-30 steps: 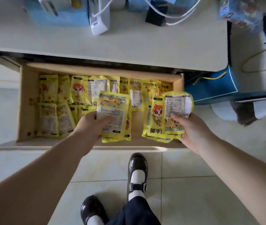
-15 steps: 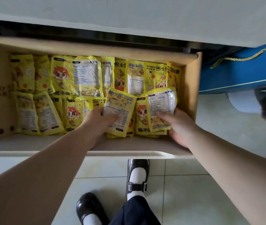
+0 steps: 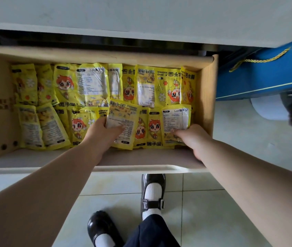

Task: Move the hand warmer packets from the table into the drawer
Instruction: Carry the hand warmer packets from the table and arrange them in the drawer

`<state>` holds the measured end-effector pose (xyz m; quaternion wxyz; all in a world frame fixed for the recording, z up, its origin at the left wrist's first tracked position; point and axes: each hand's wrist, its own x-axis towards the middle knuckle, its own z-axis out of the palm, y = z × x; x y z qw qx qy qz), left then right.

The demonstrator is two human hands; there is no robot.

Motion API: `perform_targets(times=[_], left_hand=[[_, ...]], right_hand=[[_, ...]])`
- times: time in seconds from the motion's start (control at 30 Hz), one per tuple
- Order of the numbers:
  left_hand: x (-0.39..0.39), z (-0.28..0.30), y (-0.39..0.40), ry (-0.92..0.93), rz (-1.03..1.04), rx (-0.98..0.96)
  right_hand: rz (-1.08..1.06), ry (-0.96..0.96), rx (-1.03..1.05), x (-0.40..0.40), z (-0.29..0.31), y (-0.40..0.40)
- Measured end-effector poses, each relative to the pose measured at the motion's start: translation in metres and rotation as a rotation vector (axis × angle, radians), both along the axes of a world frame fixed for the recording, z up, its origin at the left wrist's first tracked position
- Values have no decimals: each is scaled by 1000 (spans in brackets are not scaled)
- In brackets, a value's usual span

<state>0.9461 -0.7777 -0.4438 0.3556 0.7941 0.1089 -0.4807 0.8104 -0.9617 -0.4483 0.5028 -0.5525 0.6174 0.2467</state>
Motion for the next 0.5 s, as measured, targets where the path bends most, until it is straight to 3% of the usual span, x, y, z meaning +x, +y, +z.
perform_targets(times=[0.2,0.33,0.5], left_hand=[[6,0,11,-37,-22,92],[10,4,15,-126,-223,254],[19,10,23,-125,-342,289]], right_hand=[[75,117,-41,3,6,4],[189,101,-122,1,3,7],[246,122,-159,-2,10,5]])
